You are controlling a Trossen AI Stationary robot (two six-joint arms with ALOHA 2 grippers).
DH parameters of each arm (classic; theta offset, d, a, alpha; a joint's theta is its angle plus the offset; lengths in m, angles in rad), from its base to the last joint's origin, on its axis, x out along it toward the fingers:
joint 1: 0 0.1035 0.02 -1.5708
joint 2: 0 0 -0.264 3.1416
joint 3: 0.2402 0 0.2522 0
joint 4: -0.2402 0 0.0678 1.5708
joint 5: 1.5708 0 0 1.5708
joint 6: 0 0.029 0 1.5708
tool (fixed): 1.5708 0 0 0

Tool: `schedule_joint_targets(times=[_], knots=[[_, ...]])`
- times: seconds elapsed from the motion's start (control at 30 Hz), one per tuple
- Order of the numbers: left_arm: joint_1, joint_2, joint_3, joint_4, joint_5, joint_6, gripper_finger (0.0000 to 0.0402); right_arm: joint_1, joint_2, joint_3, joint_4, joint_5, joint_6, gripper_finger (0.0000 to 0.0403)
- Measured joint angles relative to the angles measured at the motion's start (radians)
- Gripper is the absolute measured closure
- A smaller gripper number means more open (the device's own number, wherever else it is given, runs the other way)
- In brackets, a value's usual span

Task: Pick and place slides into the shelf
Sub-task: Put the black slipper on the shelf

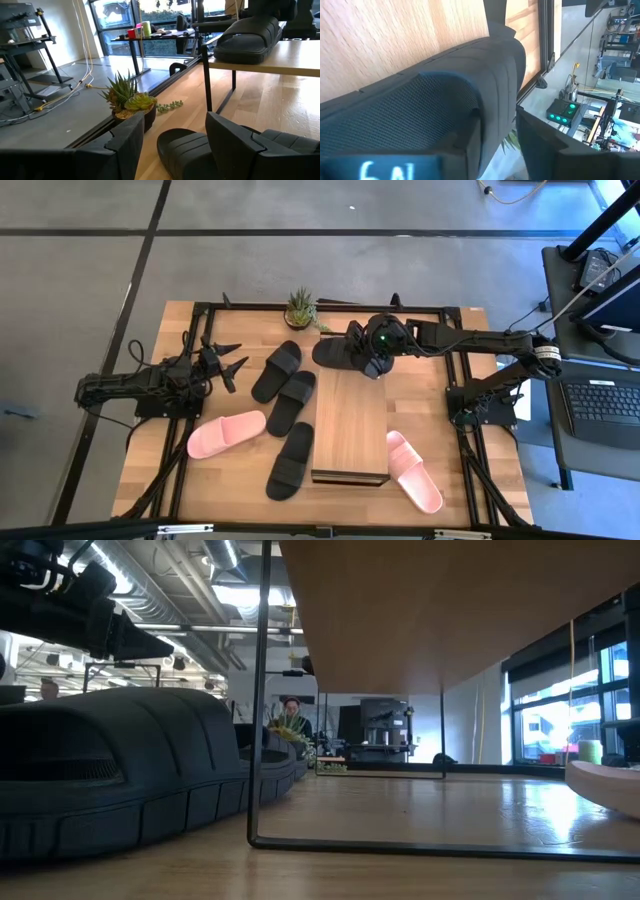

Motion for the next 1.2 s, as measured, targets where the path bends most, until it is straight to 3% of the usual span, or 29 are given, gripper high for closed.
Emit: schedule_joint_targets(times=[0.27, 0.93, 1.1, 1.2], knots=[[0.000, 0.000, 0.000, 0.000, 0.000, 0.001, 0.0198, 0.003, 0.000, 0.000, 0.000, 0.056, 0.003, 0.0227], [0.000, 0.000, 0.000, 0.000, 0.000, 0.003, 0.0198, 0.023, -0.077, 0.001, -0.110, 0.130, 0.099, 0.0229], [0.000, 0.000, 0.000, 0.000, 0.000, 0.003, 0.0198, 0.023, -0.110, 0.001, -0.195, 0.133, 0.249, 0.0229], [0.000, 0.000, 0.000, 0.000, 0.000, 0.002, 0.0198, 0.023, -0.126, 0.001, -0.214, 0.132, 0.420, 0.0229]])
